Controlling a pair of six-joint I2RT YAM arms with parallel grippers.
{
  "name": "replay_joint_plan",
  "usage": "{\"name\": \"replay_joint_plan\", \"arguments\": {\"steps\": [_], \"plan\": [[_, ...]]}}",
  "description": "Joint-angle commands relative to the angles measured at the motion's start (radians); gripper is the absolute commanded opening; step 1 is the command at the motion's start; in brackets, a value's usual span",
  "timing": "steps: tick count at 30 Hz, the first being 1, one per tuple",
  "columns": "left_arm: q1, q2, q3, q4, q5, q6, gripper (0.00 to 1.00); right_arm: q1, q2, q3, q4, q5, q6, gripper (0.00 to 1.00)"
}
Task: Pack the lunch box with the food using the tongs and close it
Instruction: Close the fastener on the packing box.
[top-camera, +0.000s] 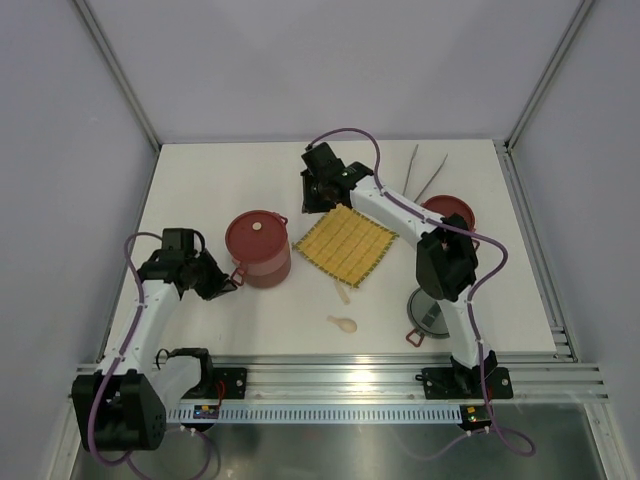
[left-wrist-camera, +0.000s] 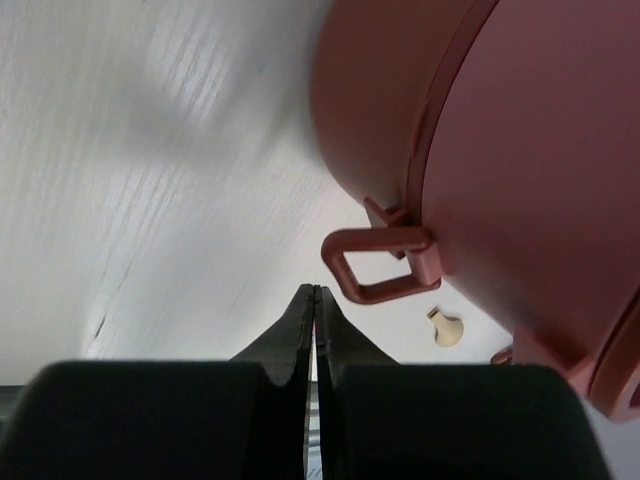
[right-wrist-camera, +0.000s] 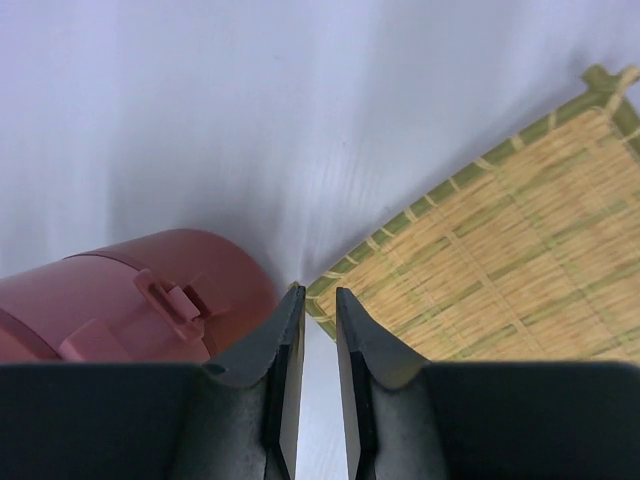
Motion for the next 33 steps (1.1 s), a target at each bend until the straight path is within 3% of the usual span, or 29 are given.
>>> {"name": "replay_joint_plan", "arguments": {"steps": [1,11,33], "plan": [[-0.004,0.043,0.017,0.124,0.020,-0.032,0.00,0.014,0.063,0.095,-0.047,-0.098,-0.039,0.25],[-0.004,0.177,0.014,0.247,0.043,-0.039,0.00,0.042,0.093,0.161,-0.043,-0.125,-0.040,0.25],[-0.004,0.224,0.023,0.299,0.028,-0.033,0.00,0.045,-0.044,0.106,-0.021,-0.059,-0.060,0.24]]}}
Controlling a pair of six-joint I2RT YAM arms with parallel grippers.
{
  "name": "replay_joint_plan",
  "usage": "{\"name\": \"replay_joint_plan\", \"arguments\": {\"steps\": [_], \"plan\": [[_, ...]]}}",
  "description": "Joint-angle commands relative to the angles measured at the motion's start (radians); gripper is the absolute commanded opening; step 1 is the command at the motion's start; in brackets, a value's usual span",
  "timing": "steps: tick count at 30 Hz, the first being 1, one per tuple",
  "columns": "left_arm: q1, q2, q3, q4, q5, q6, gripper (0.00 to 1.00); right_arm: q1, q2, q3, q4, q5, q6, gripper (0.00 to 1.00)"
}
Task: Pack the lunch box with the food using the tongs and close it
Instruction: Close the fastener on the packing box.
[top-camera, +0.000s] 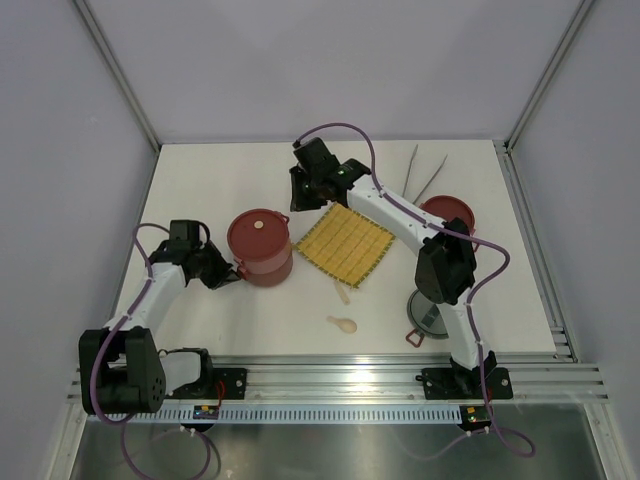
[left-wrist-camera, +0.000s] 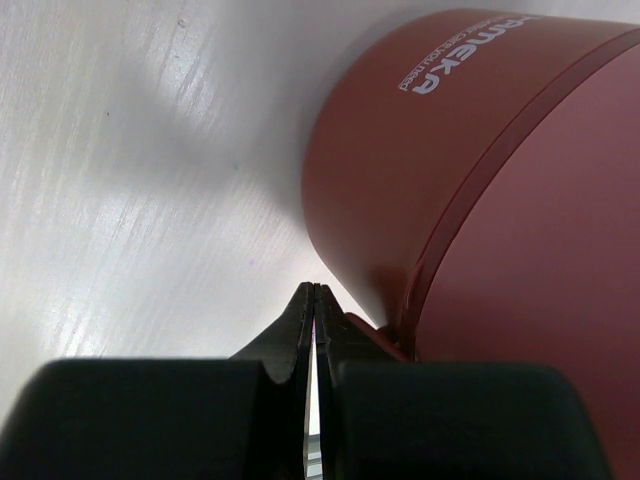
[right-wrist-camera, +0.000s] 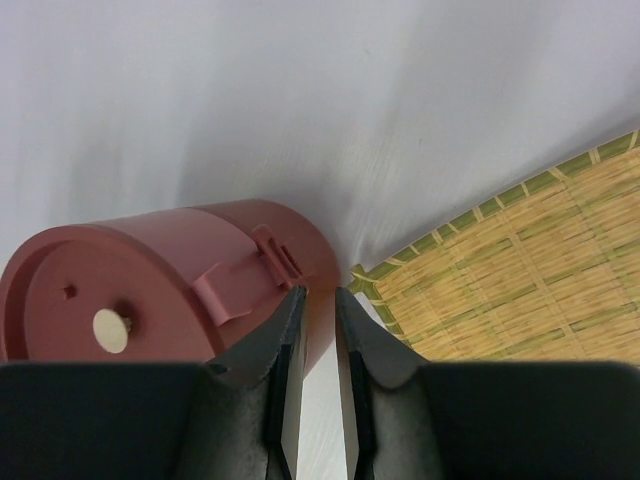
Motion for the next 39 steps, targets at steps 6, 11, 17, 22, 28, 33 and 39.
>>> {"name": "replay_joint_plan", "arguments": {"steps": [6,11,17,22,28,33,39], "plan": [[-0.002,0.067,0.094,0.082,0.016,0.000,0.00,0.014,-0.068,-0.024,0.032,-0.044,-0.020,0.25],[-0.002,0.103,0.128,0.086,0.019,0.002,0.00,0.014,-0.019,0.013,0.020,-0.107,-0.029,0.25],[-0.002,0.123,0.155,0.082,0.019,0.011,0.00,0.014,0.047,0.036,0.008,-0.109,-0.035,0.25],[-0.002,0.130,0.164,0.080,0.025,0.017,0.00,0.008,0.104,0.056,-0.008,-0.067,-0.024,0.24],[-0.002,0.133,0.164,0.076,0.031,0.017,0.00,0.008,0.096,0.014,0.012,-0.058,-0.020,0.23],[-0.002,0.130,0.169,0.071,0.027,0.020,0.00,0.008,0.082,-0.067,0.049,-0.097,0.011,0.18],[-0.002,0.139,0.183,0.060,0.017,0.028,0.00,0.008,0.024,-0.190,0.120,-0.156,0.054,0.17]]}}
